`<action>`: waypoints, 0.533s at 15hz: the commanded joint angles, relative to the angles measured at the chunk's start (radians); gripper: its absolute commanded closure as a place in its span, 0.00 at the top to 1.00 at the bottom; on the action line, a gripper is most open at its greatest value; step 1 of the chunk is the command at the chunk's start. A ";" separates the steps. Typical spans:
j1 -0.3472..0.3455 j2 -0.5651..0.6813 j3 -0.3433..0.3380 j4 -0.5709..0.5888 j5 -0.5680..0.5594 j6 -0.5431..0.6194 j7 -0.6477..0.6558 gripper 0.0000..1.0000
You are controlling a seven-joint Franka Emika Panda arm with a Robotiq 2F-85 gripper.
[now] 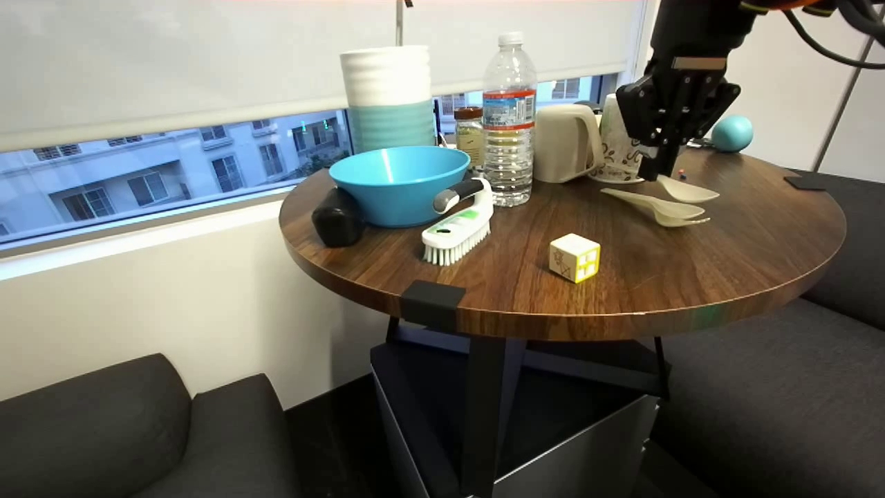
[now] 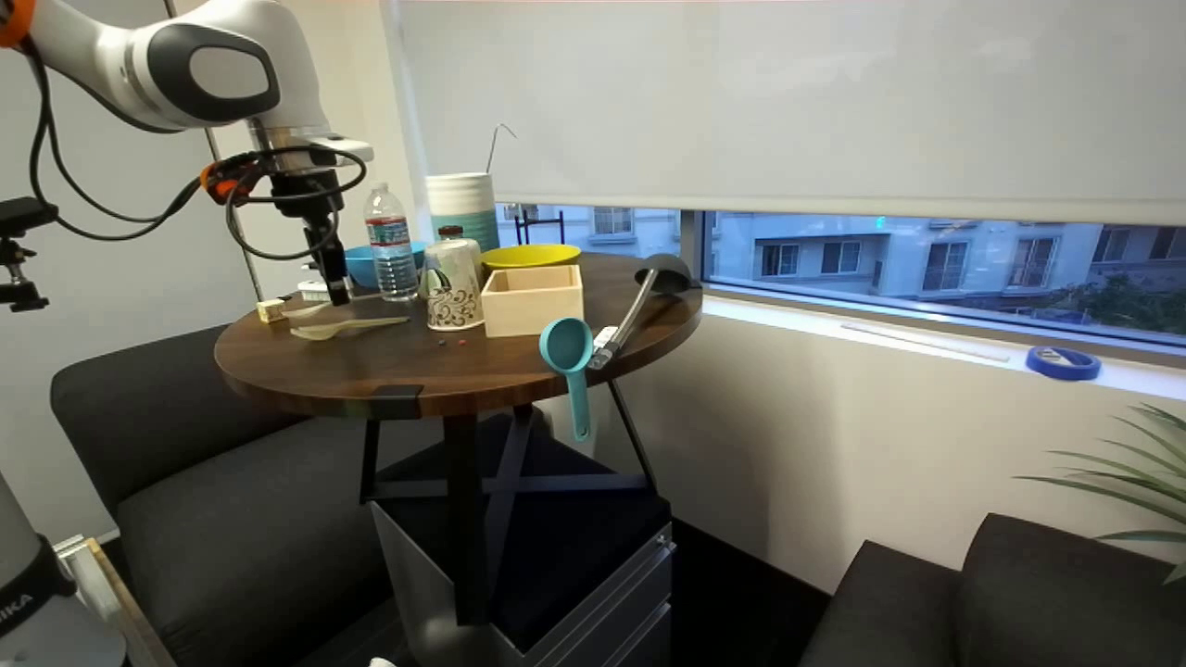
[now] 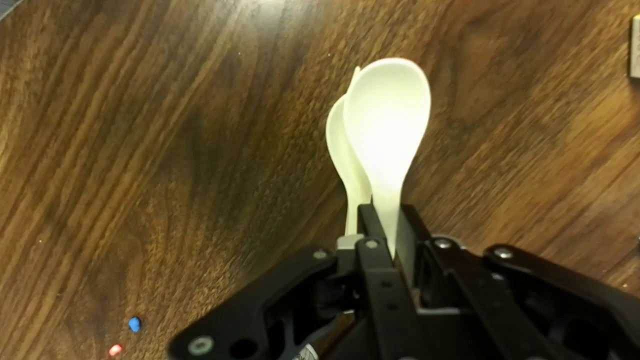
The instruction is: Rearrange the wooden cutlery
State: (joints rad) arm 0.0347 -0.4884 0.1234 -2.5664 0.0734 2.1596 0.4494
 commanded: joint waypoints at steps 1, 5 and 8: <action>-0.013 -0.020 0.007 -0.027 0.021 0.038 0.011 0.03; -0.019 -0.017 0.008 -0.025 0.015 0.056 0.009 0.03; -0.019 -0.009 0.007 -0.030 0.018 0.065 0.005 0.03</action>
State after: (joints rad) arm 0.0259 -0.4884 0.1234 -2.5764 0.0735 2.1990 0.4501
